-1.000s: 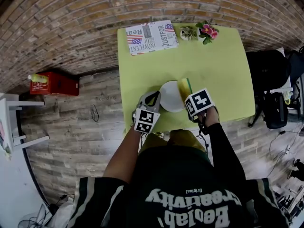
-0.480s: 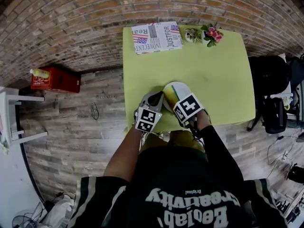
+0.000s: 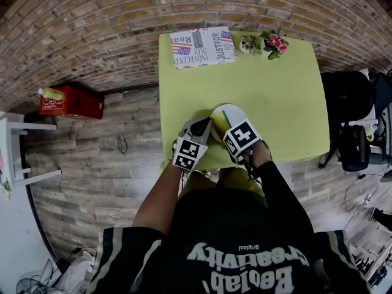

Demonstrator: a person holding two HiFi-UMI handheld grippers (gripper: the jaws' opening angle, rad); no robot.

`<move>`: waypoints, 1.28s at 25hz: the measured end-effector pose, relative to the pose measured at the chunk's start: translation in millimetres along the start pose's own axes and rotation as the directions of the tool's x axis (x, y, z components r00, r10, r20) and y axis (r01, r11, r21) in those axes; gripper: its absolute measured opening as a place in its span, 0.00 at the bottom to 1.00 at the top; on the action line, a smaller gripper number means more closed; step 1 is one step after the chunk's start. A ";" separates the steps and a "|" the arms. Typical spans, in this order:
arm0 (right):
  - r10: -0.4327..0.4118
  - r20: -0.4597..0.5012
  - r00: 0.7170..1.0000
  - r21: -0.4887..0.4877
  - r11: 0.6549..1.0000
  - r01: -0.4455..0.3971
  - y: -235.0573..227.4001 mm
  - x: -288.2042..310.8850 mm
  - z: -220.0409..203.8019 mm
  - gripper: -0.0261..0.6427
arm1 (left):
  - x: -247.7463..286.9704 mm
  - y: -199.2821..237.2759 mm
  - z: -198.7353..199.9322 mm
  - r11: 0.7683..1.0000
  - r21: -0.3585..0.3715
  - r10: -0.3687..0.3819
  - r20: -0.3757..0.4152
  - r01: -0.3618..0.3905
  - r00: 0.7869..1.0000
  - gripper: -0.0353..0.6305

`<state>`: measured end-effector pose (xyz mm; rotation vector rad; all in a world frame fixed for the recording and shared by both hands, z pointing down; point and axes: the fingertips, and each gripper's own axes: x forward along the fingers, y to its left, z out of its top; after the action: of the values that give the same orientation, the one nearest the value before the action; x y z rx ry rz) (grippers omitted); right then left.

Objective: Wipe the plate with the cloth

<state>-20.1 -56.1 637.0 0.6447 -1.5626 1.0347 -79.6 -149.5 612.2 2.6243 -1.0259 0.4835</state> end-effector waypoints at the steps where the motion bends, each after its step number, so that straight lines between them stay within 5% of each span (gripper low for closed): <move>1: -0.007 -0.003 1.000 0.006 1.000 0.007 -2.2 -0.8 -0.8 0.24 | -0.2 0.0 0.1 1.000 0.000 -0.001 0.000 0.001 1.000 0.06; 32: -0.130 -0.017 0.991 0.193 0.972 0.131 -76.4 -21.4 -36.1 0.24 | -2.2 -1.0 1.4 1.000 0.009 -0.013 0.016 0.013 1.000 0.06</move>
<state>66.7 -63.1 638.3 0.8671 -1.4061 1.0961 -80.1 -148.0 609.9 2.6447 -1.0132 0.4661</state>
